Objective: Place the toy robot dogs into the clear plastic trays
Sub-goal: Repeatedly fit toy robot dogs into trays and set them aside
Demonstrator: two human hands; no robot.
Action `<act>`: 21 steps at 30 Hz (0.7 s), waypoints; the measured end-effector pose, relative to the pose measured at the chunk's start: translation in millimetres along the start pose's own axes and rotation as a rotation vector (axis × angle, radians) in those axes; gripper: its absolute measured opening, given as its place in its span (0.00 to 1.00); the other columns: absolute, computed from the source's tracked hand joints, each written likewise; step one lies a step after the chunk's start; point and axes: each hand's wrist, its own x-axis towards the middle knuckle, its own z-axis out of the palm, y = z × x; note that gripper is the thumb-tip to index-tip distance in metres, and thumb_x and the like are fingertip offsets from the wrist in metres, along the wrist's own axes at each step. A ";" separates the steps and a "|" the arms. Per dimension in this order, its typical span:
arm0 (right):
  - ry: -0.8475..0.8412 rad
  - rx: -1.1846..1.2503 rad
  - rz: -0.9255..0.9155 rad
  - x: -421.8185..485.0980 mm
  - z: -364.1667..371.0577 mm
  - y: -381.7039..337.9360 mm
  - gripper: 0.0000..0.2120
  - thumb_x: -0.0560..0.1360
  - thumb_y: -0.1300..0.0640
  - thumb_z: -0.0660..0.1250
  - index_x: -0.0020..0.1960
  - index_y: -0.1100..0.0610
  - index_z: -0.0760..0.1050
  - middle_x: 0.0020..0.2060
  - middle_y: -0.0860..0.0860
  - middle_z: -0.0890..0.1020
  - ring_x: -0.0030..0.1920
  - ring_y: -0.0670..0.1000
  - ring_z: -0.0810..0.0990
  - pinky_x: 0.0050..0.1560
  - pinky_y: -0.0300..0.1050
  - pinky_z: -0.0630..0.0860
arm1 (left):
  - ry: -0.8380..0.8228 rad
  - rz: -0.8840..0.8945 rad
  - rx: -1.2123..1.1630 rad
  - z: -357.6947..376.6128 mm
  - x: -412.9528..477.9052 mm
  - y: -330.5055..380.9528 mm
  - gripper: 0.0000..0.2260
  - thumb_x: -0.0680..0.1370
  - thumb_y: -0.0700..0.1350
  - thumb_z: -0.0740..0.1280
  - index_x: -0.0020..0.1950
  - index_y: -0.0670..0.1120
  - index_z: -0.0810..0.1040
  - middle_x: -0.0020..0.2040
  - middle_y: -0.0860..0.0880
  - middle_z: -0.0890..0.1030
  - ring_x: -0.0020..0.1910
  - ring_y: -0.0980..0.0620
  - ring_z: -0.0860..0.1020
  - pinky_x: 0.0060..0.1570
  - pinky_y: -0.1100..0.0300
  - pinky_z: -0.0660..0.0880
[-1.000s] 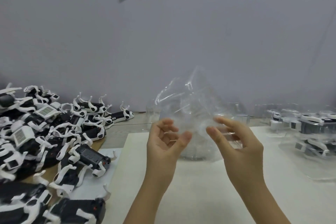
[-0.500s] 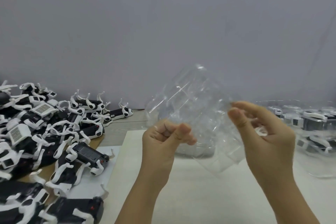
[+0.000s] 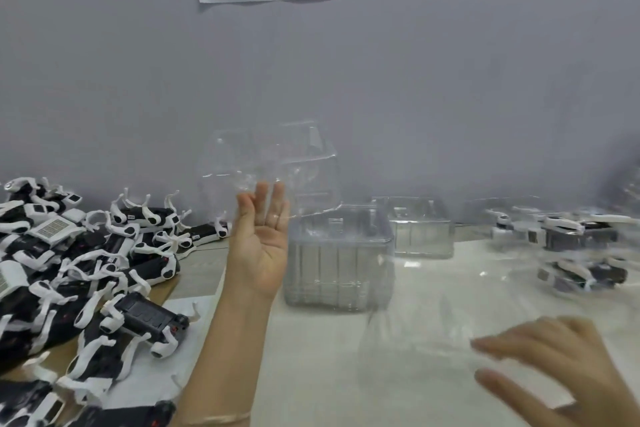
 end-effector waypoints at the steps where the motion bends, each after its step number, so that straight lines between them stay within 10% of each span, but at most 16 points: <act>1: -0.082 -0.038 -0.059 -5.5 5.8 1.8 0.21 0.78 0.35 0.57 0.42 0.44 0.83 0.35 0.37 0.80 0.37 0.35 0.72 0.44 0.42 0.64 | 0.005 -0.029 0.023 1.7 3.4 -7.2 0.06 0.71 0.49 0.65 0.45 0.49 0.77 0.45 0.52 0.86 0.52 0.51 0.84 0.58 0.51 0.74; 6: -0.478 -0.295 -0.209 -2.2 25.8 9.4 0.18 0.76 0.32 0.50 0.49 0.30 0.78 0.47 0.30 0.80 0.35 0.34 0.75 0.36 0.28 0.70 | 0.066 -0.216 0.167 -7.7 6.2 -41.4 0.06 0.71 0.45 0.68 0.44 0.44 0.77 0.43 0.47 0.83 0.44 0.45 0.85 0.49 0.46 0.82; 11: -0.194 0.300 0.373 44.2 44.4 9.3 0.33 0.63 0.20 0.58 0.67 0.22 0.59 0.69 0.29 0.63 0.68 0.39 0.65 0.59 0.46 0.72 | 0.216 -0.357 0.505 -31.7 -10.8 -41.2 0.14 0.66 0.48 0.74 0.43 0.38 0.78 0.36 0.44 0.84 0.36 0.47 0.85 0.32 0.57 0.81; 15: -0.228 0.517 0.543 104.5 89.8 15.3 0.46 0.59 0.26 0.69 0.68 0.19 0.44 0.78 0.41 0.44 0.75 0.39 0.46 0.72 0.49 0.54 | 0.298 -0.463 0.790 -39.4 -26.5 -43.2 0.24 0.60 0.59 0.75 0.40 0.39 0.77 0.29 0.46 0.81 0.28 0.50 0.82 0.24 0.63 0.76; 21: -0.275 0.356 0.441 132.5 133.9 31.3 0.31 0.70 0.37 0.71 0.70 0.31 0.64 0.79 0.47 0.52 0.77 0.52 0.56 0.72 0.50 0.60 | 0.456 -0.130 0.892 -54.5 -20.4 -26.7 0.35 0.51 0.65 0.80 0.47 0.49 0.71 0.40 0.51 0.70 0.34 0.53 0.67 0.34 0.60 0.63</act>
